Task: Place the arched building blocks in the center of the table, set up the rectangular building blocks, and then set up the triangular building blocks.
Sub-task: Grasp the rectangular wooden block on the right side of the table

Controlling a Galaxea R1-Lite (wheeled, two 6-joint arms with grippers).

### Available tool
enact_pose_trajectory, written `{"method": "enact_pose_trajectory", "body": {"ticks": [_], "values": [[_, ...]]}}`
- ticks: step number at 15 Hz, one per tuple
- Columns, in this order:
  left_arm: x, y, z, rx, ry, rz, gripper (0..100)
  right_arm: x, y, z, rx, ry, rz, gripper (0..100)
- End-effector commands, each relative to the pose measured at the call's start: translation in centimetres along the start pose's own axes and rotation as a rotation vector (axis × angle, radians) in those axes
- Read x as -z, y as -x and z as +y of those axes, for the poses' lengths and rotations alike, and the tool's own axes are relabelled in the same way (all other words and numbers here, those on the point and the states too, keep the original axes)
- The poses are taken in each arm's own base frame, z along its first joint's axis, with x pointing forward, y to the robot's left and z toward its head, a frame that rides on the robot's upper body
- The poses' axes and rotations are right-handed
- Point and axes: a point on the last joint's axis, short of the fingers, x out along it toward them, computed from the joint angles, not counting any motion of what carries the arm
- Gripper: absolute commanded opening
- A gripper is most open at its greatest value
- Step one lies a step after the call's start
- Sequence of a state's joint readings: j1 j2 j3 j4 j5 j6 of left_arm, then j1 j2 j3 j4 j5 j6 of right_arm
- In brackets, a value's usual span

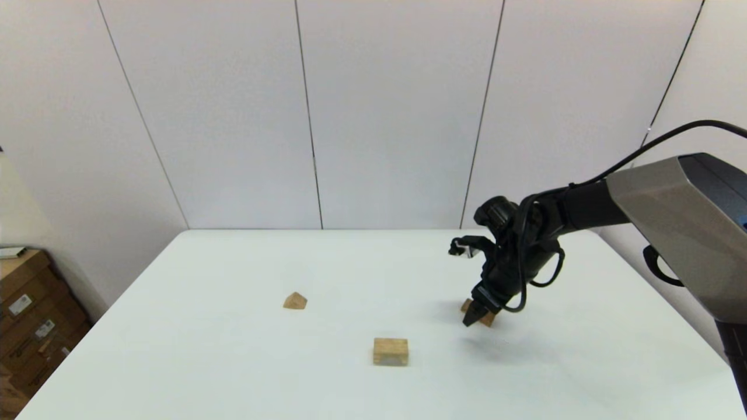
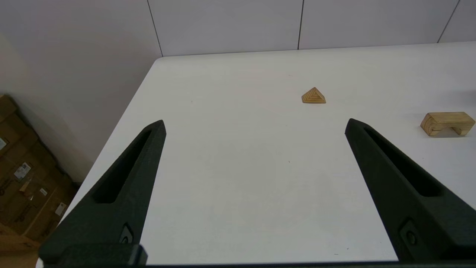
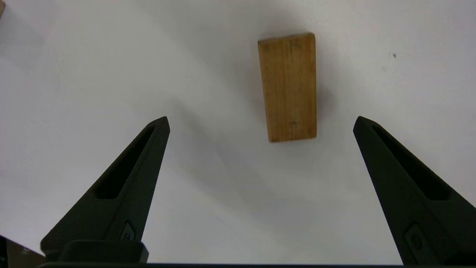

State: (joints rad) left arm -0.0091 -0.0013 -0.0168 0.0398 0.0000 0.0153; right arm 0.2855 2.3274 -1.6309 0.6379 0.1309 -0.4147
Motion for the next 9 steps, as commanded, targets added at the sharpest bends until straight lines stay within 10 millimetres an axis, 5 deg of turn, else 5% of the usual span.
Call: {"method": "enact_pose_trajectory", "body": {"ticks": [1, 9], "values": [[0.00, -0.01, 0.00, 0.000, 0.000, 0.001, 100, -0.36, -1.10, 0.10, -0.008, 0.012, 0.014, 100], [0.00, -0.01, 0.00, 0.000, 0.000, 0.001, 100, -1.25, -1.38, -0.19, -0.028, 0.038, 0.061, 100]]}}
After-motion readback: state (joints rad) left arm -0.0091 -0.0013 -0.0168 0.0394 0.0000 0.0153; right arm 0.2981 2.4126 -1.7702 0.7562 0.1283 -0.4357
